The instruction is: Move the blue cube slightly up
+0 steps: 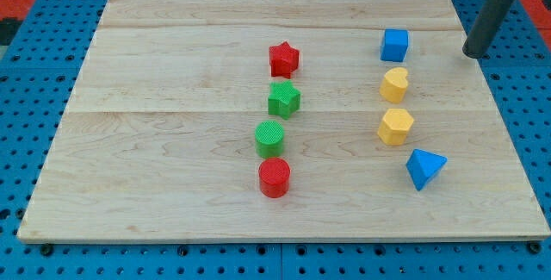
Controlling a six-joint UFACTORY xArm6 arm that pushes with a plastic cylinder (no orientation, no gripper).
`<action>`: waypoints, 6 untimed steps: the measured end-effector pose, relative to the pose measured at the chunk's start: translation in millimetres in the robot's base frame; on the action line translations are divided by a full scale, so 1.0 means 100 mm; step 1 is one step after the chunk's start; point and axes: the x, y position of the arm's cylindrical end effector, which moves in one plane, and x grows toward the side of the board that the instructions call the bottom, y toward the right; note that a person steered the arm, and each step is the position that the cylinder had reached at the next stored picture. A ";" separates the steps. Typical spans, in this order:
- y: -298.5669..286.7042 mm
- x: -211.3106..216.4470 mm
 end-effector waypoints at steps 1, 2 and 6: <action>0.00 0.06; -0.04 0.14; -0.86 0.16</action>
